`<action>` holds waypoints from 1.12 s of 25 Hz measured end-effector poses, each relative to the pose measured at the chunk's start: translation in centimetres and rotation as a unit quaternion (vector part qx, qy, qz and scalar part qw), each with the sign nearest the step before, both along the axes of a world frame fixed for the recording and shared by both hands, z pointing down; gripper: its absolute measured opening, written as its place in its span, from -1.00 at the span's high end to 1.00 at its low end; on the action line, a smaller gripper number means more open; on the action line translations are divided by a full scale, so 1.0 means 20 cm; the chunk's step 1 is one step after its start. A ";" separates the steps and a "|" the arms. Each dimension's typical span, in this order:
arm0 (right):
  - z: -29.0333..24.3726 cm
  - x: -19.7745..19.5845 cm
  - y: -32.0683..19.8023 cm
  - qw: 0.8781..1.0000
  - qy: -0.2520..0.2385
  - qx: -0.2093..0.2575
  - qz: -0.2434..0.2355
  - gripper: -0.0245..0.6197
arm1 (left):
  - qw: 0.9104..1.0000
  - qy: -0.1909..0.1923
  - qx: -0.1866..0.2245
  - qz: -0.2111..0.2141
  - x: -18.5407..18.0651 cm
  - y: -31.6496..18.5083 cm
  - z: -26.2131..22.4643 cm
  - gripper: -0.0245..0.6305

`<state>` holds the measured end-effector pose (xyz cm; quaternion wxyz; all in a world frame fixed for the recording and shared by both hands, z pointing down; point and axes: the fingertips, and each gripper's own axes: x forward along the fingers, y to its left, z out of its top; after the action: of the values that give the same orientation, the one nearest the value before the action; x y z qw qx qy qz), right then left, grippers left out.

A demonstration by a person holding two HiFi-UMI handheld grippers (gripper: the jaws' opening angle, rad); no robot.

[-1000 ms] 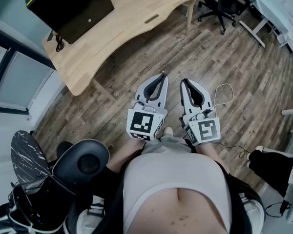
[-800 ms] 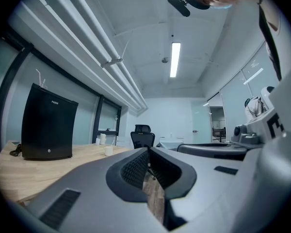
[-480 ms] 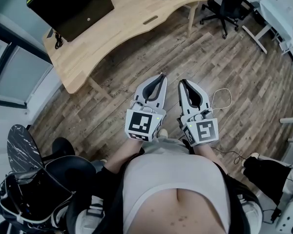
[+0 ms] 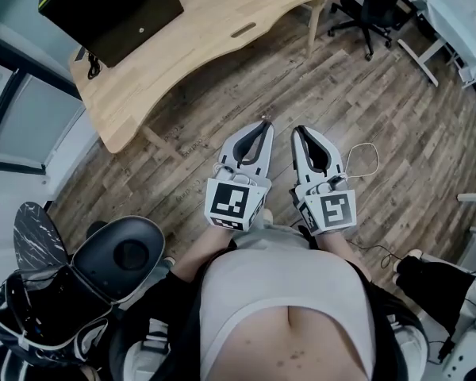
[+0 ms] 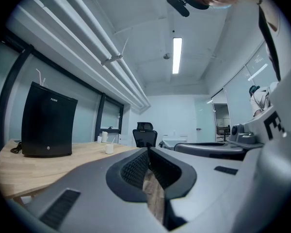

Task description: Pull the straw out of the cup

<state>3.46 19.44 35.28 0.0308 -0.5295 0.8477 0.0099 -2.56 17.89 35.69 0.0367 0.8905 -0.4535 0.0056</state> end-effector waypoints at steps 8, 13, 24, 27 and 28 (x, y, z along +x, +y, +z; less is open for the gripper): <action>0.04 0.01 -0.21 1.000 -0.001 -0.006 0.012 0.80 | 1.000 0.000 0.003 0.006 0.01 -0.22 0.02 0.87; 0.04 0.01 -0.45 1.000 -0.002 -0.005 0.021 0.80 | 1.000 -0.001 0.000 0.017 0.01 -0.46 0.03 0.87; -0.01 -0.03 -1.05 0.999 -0.010 0.001 0.047 0.80 | 0.999 -0.009 0.010 0.039 -0.04 -1.07 -0.04 0.87; -0.01 -0.07 -1.17 0.998 -0.012 -0.001 0.054 0.80 | 0.999 -0.010 0.010 0.046 -0.07 -1.19 -0.03 0.87; 0.00 -0.09 -1.21 0.998 -0.011 -0.002 0.055 0.80 | 0.999 -0.010 0.010 0.049 -0.08 -1.23 -0.03 0.87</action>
<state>1.73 -4.76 35.29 0.0389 -0.5758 0.8166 0.0040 -4.22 -6.65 35.16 0.0225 0.9119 -0.4097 0.0121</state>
